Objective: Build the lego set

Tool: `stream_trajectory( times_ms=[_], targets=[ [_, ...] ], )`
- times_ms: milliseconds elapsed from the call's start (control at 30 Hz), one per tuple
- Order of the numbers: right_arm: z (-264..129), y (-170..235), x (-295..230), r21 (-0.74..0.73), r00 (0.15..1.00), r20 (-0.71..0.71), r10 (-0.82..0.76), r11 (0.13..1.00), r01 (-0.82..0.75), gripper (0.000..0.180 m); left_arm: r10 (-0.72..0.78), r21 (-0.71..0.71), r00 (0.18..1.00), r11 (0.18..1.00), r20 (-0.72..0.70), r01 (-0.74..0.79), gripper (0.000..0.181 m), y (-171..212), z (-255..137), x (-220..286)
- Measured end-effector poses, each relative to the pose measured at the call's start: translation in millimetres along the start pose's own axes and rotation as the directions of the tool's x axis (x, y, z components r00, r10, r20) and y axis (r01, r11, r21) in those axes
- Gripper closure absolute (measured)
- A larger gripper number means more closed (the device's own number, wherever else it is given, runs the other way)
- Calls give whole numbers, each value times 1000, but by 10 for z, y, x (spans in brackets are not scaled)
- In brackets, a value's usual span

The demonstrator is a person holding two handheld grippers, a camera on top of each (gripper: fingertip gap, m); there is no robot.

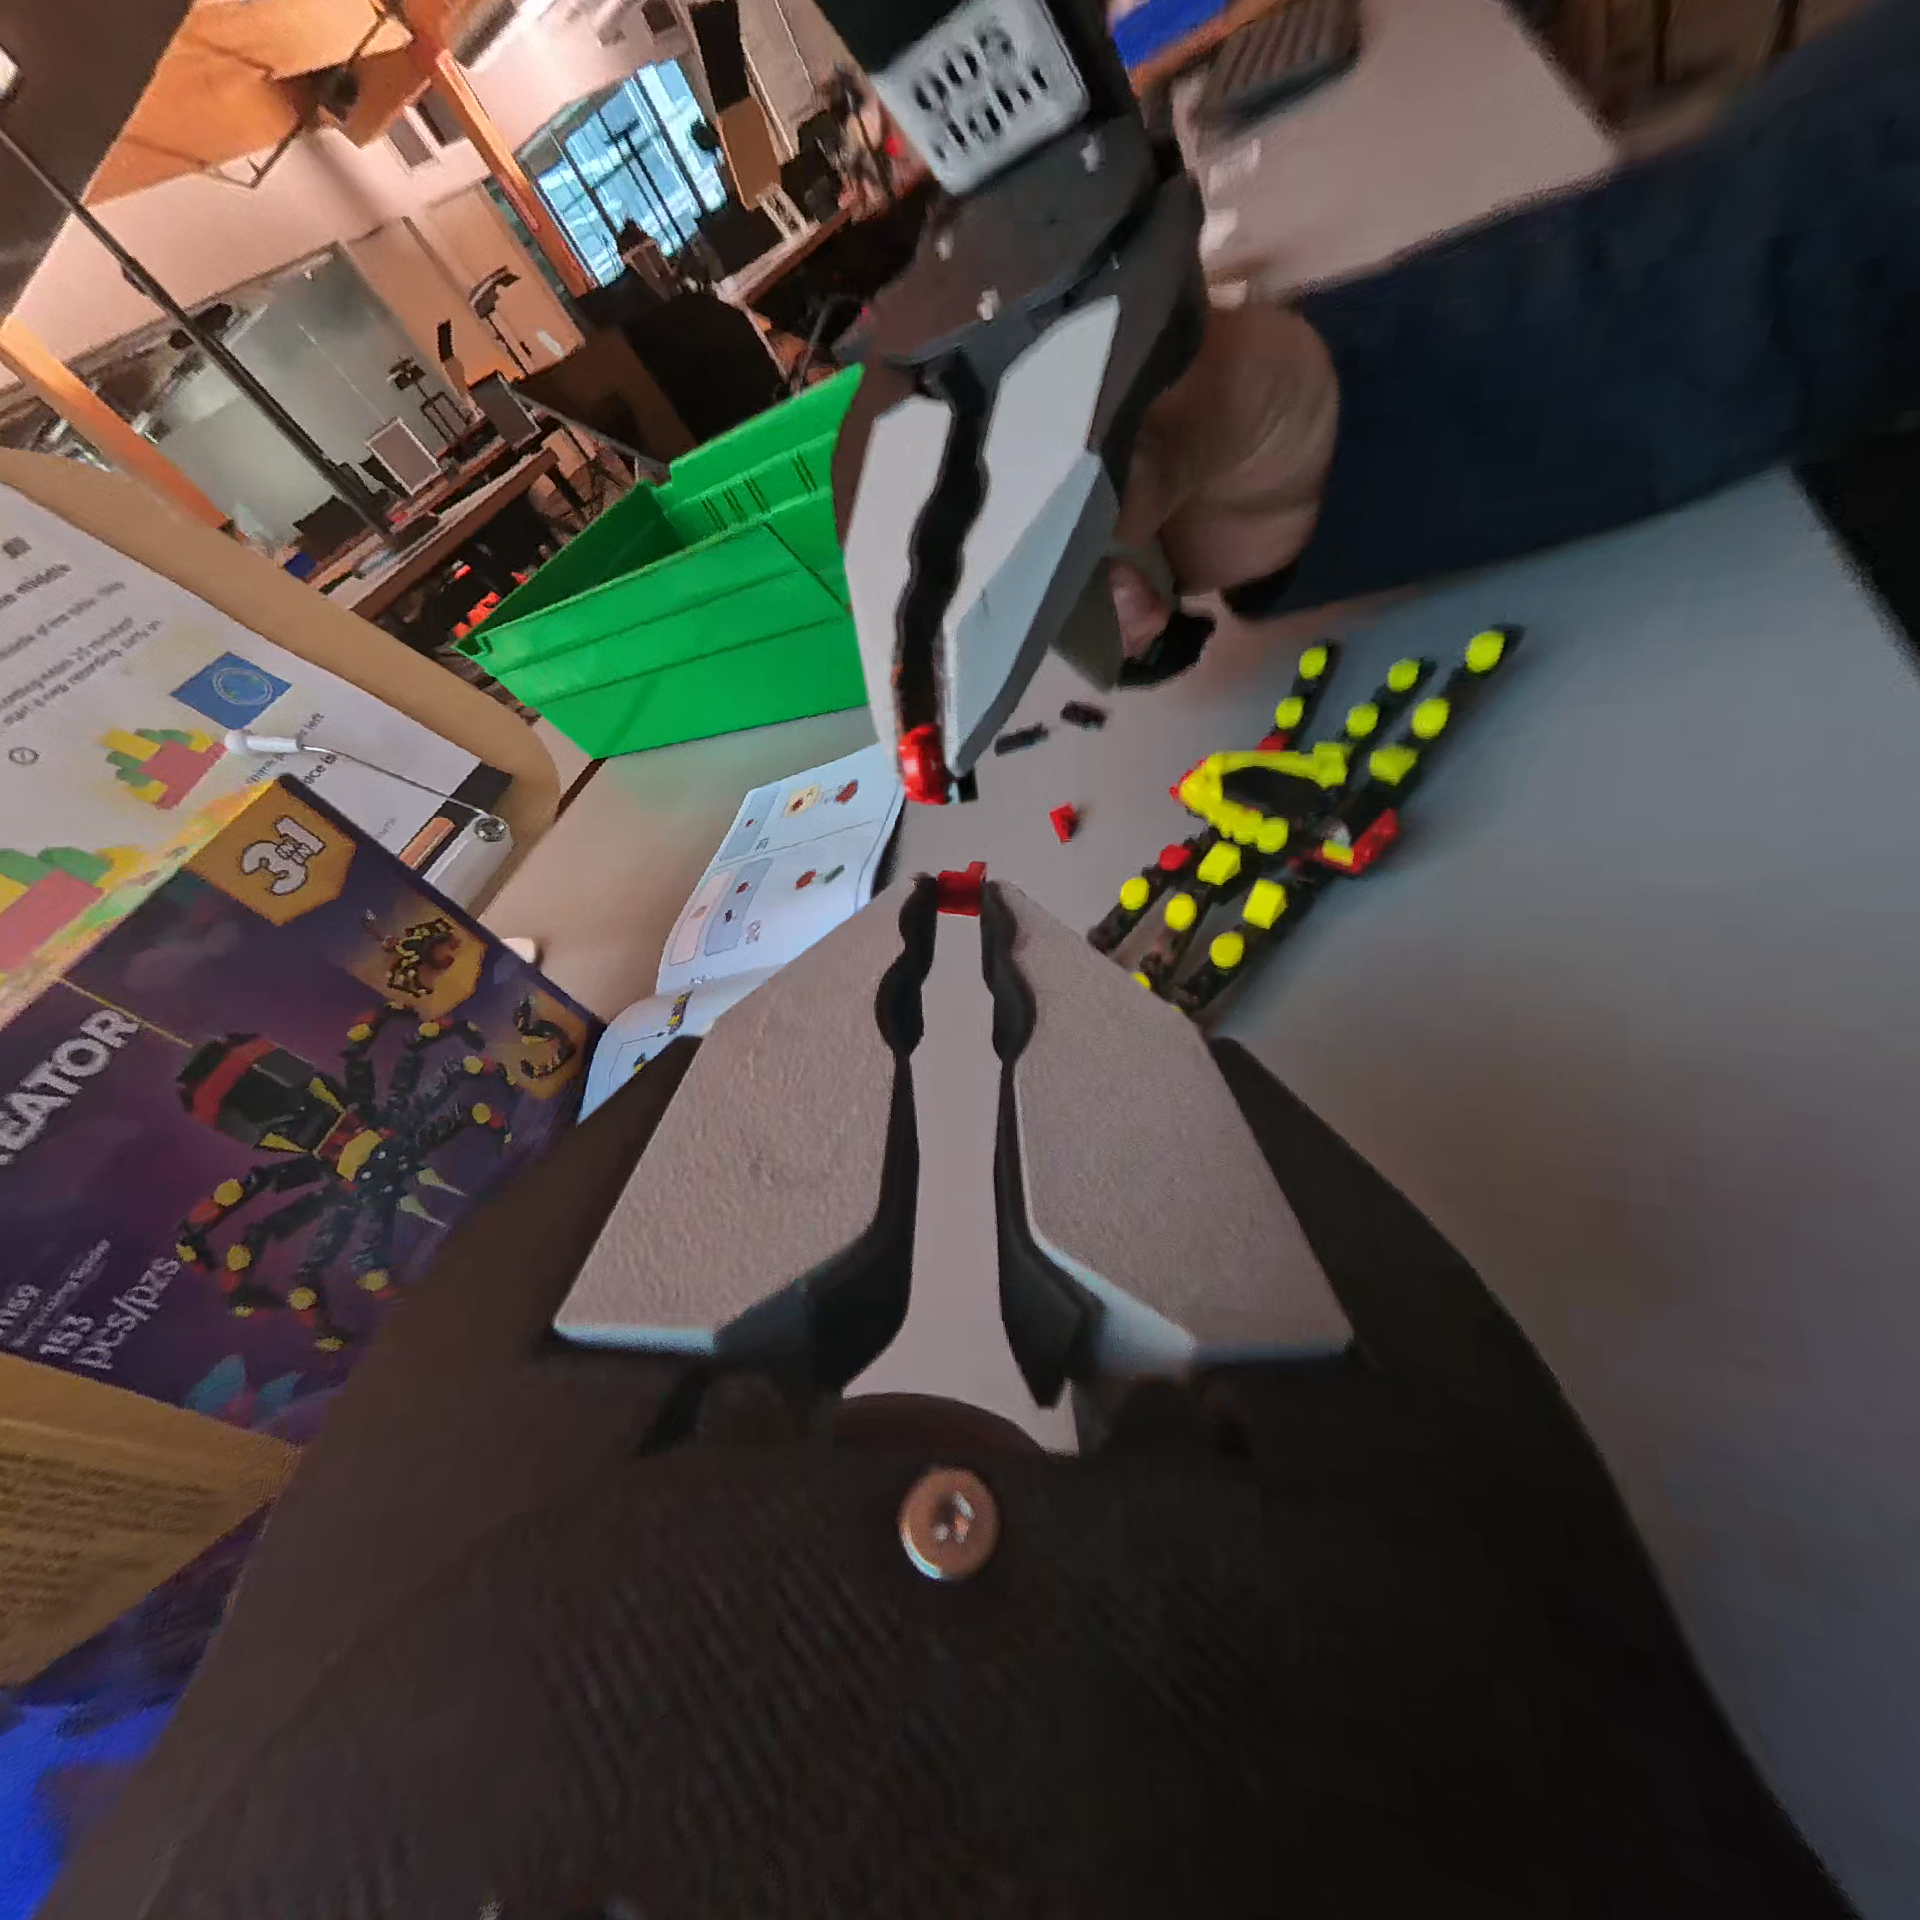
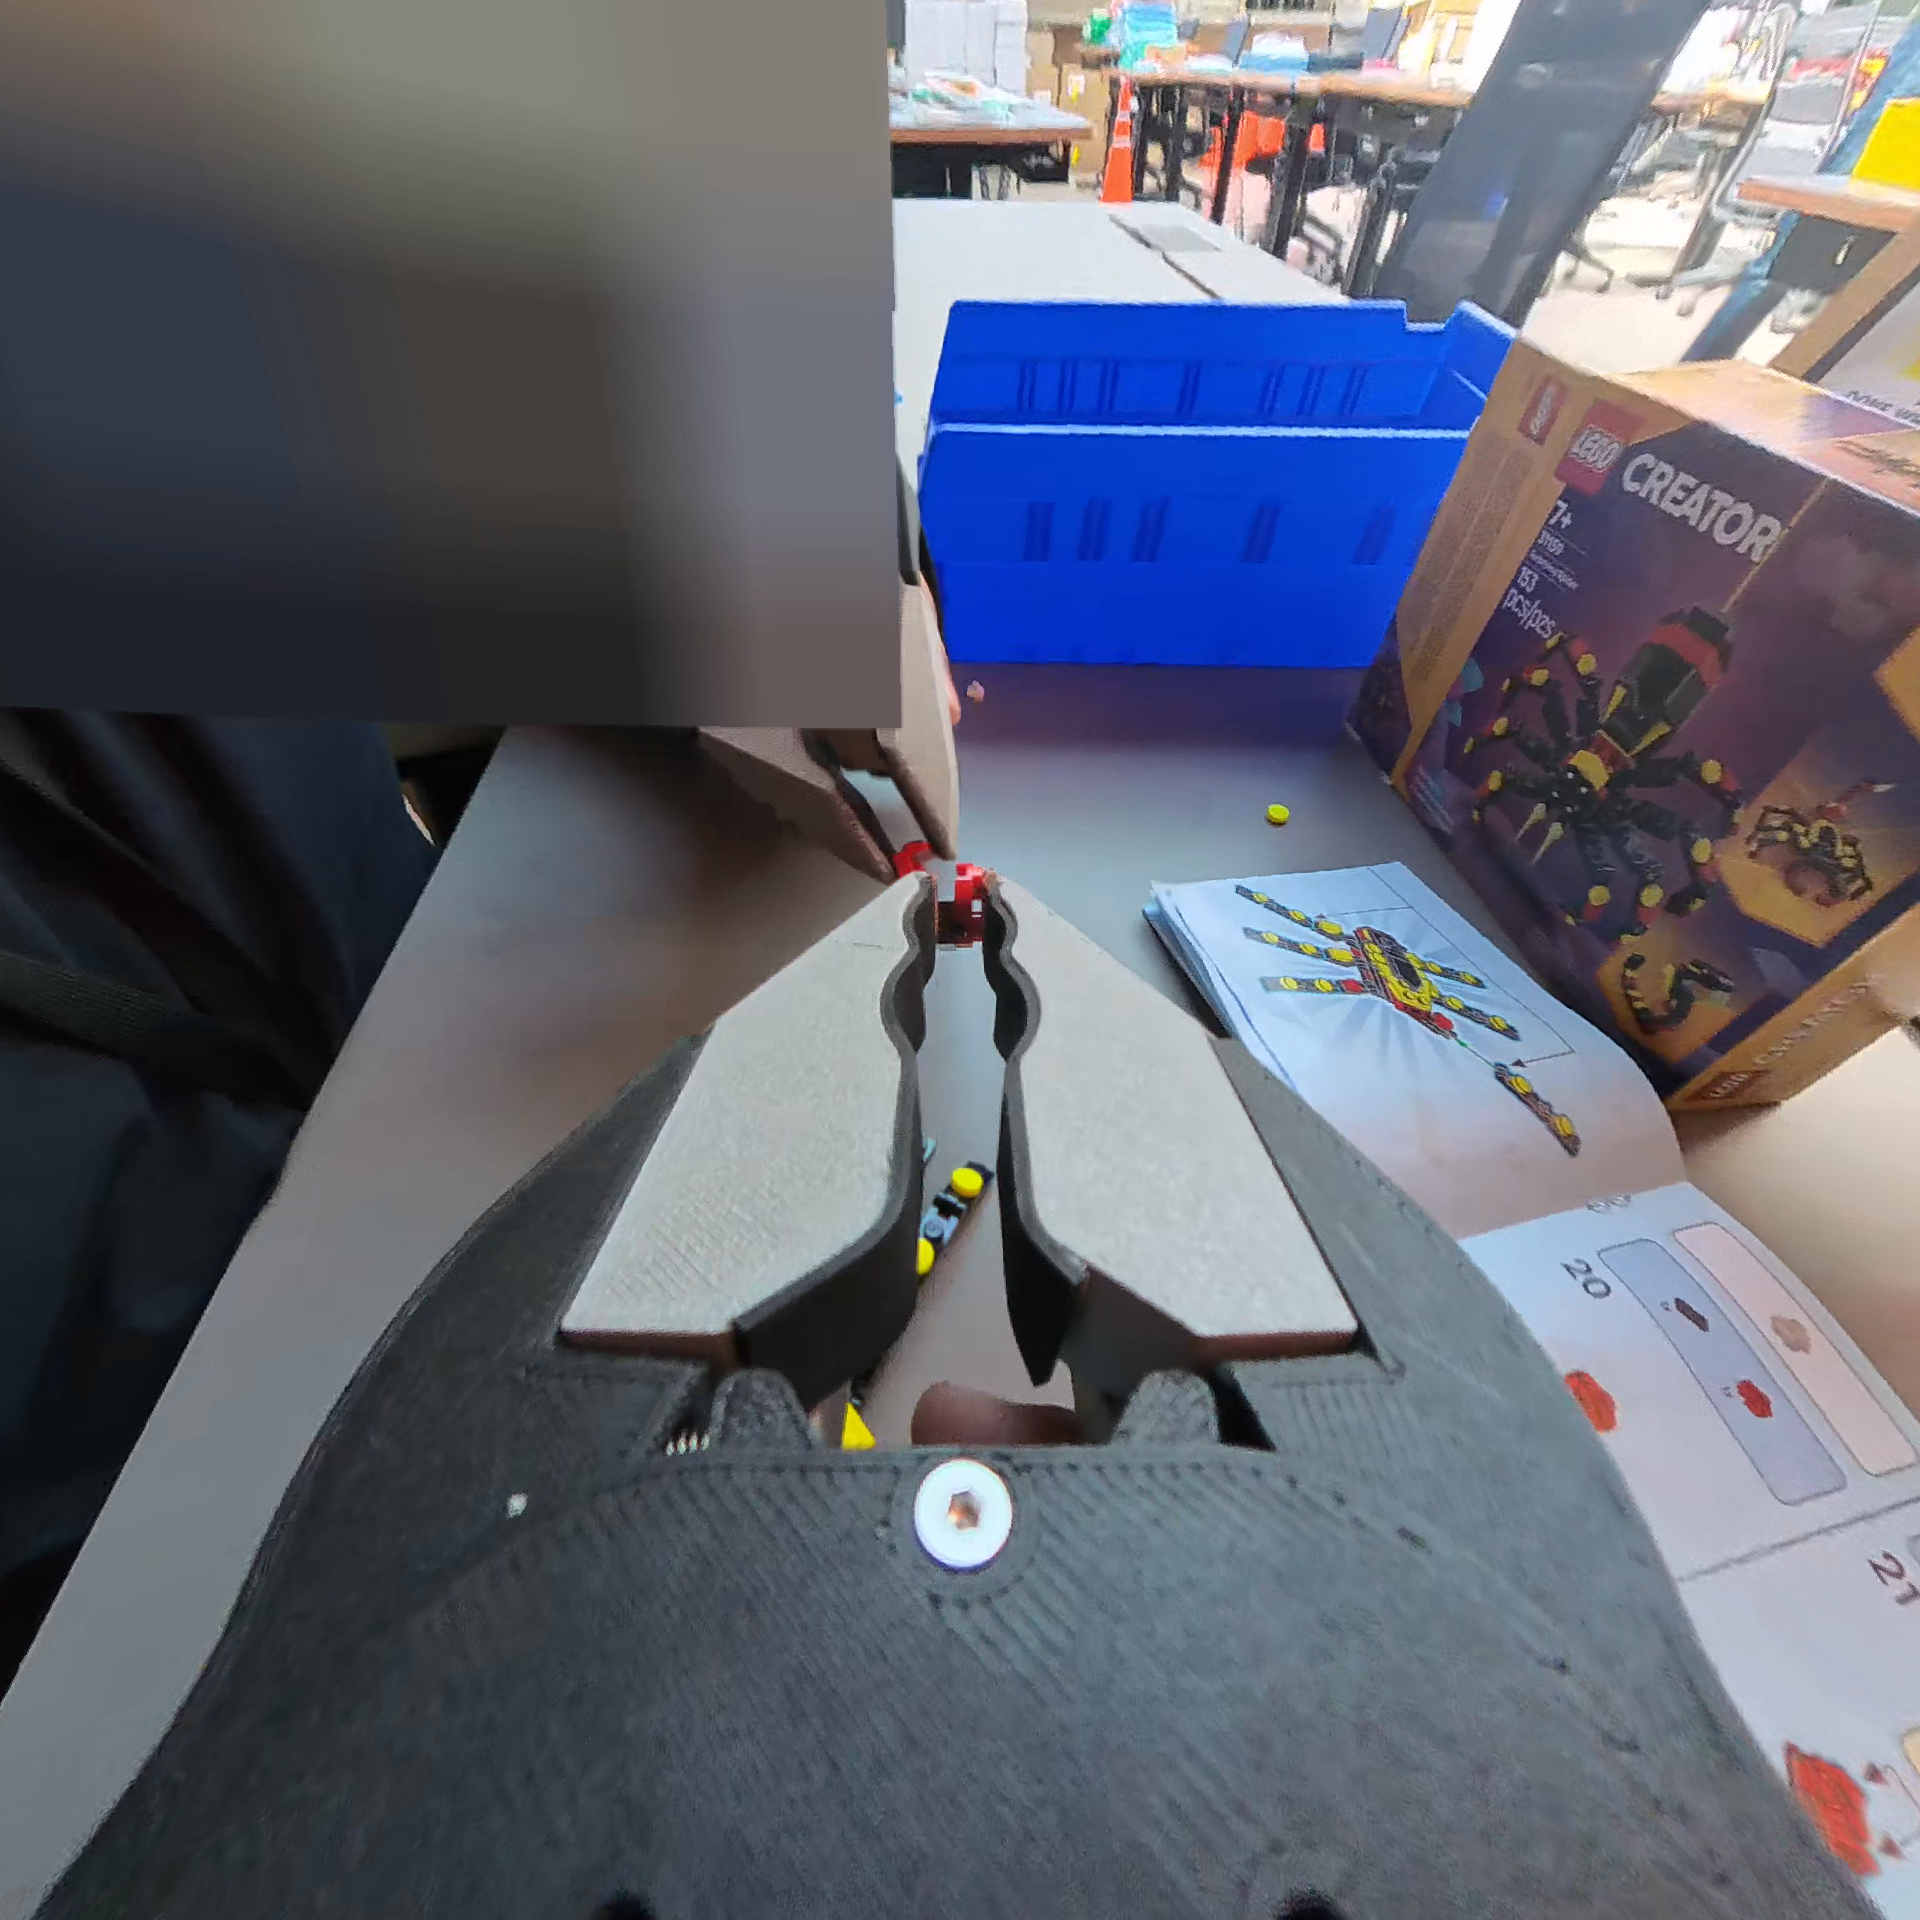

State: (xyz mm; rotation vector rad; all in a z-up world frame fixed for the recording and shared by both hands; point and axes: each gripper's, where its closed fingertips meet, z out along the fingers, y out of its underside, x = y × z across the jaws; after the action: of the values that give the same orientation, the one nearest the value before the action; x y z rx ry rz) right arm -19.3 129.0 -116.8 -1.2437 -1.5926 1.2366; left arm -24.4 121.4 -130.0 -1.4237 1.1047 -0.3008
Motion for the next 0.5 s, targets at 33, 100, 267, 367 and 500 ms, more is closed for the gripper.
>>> stream_trajectory(
  times_ms=[33,100,267,367,500],
  targets=[
    [-6,-36,-7,33,1000,14,-4,999,3,174,-74,45,997,996,-17,75,176,-67,-7,-18],
    [-21,-139,-33,123,999,48,-9,992,3,174,-231,138,970,961,-73,239,176,-211,-21,-46],
    [-127,-432,-82,344,994,101,-30,939,-7,175,-358,330,925,865,-123,379,176,-468,-97,-144],
    [-166,-545,-100,406,992,130,-3,913,-50,175,-447,434,876,763,-183,480,176,-638,-189,-238],
    [-175,-659,-148,461,990,141,-6,886,-60,175,-513,482,821,669,-252,566,176,-758,-198,-258]
  ],
)
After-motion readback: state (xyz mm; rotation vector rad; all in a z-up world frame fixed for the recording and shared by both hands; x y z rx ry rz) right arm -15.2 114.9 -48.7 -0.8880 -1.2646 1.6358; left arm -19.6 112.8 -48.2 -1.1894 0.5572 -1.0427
